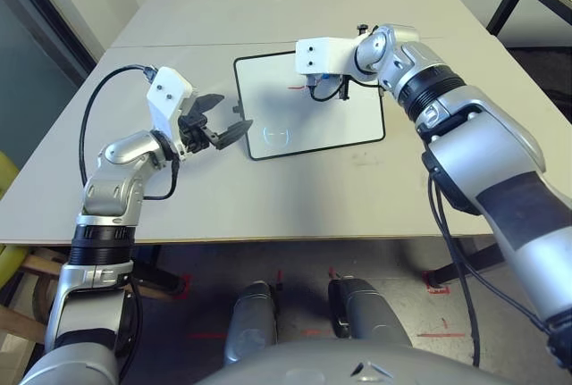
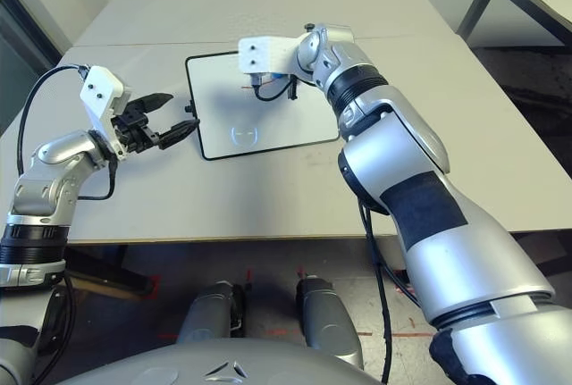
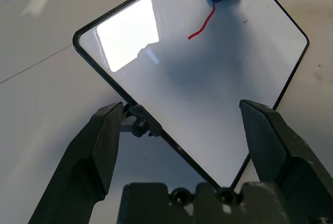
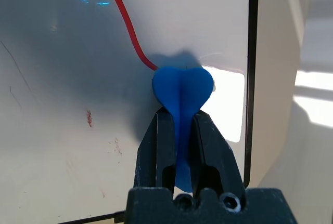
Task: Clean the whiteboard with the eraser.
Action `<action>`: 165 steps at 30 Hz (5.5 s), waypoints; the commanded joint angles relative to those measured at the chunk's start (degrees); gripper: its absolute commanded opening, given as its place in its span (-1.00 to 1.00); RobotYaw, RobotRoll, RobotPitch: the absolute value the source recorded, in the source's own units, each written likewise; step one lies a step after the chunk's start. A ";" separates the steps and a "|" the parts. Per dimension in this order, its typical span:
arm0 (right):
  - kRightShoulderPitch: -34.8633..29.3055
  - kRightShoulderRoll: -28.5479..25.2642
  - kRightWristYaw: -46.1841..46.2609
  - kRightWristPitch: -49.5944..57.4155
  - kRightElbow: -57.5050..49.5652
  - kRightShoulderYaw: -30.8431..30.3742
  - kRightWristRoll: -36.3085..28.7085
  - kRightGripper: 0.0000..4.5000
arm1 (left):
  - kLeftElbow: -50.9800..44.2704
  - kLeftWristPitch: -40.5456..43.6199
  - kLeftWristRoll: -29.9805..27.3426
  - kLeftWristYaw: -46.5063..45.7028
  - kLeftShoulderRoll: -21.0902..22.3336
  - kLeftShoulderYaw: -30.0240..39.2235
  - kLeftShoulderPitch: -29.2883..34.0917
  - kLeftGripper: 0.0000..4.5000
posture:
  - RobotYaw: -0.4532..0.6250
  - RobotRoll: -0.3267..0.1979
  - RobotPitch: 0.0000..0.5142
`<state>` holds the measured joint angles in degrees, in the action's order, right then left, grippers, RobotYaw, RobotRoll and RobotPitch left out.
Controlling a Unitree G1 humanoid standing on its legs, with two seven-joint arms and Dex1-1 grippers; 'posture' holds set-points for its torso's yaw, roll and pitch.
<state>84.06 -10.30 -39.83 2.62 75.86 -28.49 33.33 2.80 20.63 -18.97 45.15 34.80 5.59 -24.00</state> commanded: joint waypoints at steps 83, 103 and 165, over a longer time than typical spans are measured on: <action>-1.93 3.60 -1.03 0.35 2.22 -3.21 3.94 -0.94 | -1.89 0.12 -0.09 -1.90 -0.72 0.00 2.63 1.00 | -0.10 0.25 -0.70; -3.35 -3.01 -1.60 0.71 2.36 -4.96 5.01 -0.94 | 1.35 -1.05 0.79 -0.32 -1.99 -1.88 -0.67 1.00 | -0.18 0.25 -0.68; -12.52 -18.38 1.91 47.38 -0.97 26.86 -24.10 -0.94 | 3.27 -1.62 1.66 -0.11 -2.43 -2.12 -1.30 1.00 | -0.27 0.25 -0.56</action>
<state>72.40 -28.52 -39.05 50.42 74.46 -2.56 10.23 5.91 19.01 -17.93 45.16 31.77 3.25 -26.12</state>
